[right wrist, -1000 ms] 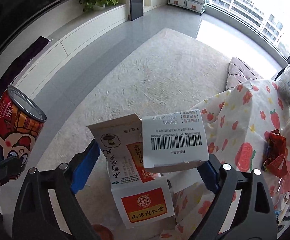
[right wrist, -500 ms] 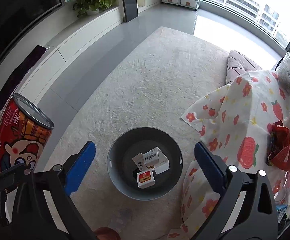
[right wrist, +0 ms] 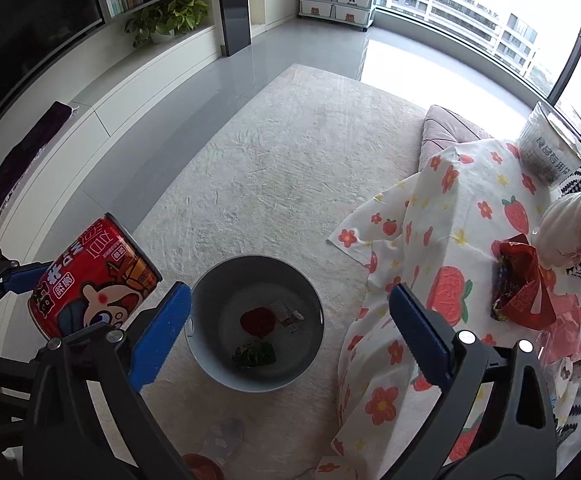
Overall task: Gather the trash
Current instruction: 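Drop the red can into the grey bin with the left tool, then grasp the black fringed decoration with the right tool while the left tool reaches the black plastic bag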
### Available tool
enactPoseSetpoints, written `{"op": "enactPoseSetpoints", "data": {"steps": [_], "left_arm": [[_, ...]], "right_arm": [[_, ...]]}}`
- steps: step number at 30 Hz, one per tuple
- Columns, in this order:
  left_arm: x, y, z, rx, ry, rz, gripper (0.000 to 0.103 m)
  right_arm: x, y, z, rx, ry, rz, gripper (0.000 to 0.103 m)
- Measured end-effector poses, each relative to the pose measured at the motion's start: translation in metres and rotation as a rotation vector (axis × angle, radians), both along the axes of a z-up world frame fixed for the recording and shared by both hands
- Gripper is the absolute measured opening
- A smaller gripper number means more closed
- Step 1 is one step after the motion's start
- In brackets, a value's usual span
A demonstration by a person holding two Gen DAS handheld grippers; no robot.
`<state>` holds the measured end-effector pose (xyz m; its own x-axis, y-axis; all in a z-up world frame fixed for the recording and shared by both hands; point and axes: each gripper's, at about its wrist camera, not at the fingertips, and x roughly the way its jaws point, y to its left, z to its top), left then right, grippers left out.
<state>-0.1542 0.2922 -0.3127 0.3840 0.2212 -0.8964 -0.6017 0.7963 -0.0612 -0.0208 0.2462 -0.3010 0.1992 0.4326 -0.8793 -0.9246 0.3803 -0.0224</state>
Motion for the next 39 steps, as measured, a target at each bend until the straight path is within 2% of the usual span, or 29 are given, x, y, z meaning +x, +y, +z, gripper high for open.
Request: {"op": "enactPoseSetpoints", "data": {"steps": [5, 10, 17, 21, 28, 39], "left_arm": [[0.029, -0.003, -0.019, -0.023, -0.013, -0.053, 0.067], [0.05, -0.001, -0.034, -0.024, 0.016, -0.075, 0.067], [0.058, -0.013, -0.032, -0.021, 0.043, -0.126, 0.068], [0.067, -0.029, -0.024, -0.007, 0.051, -0.175, 0.072], [0.103, -0.076, -0.007, -0.003, 0.02, -0.28, 0.072], [0.176, -0.166, 0.011, 0.005, -0.029, -0.465, 0.072]], "right_arm": [[0.015, -0.022, 0.003, -0.014, -0.008, -0.046, 0.096], [0.027, -0.043, -0.001, -0.029, -0.001, -0.101, 0.096], [0.038, -0.068, -0.005, -0.036, 0.018, -0.177, 0.096], [0.047, -0.087, -0.003, -0.032, 0.022, -0.227, 0.096], [0.074, -0.147, -0.001, -0.047, 0.012, -0.348, 0.096], [0.132, -0.271, 0.007, -0.066, -0.027, -0.59, 0.096]]}}
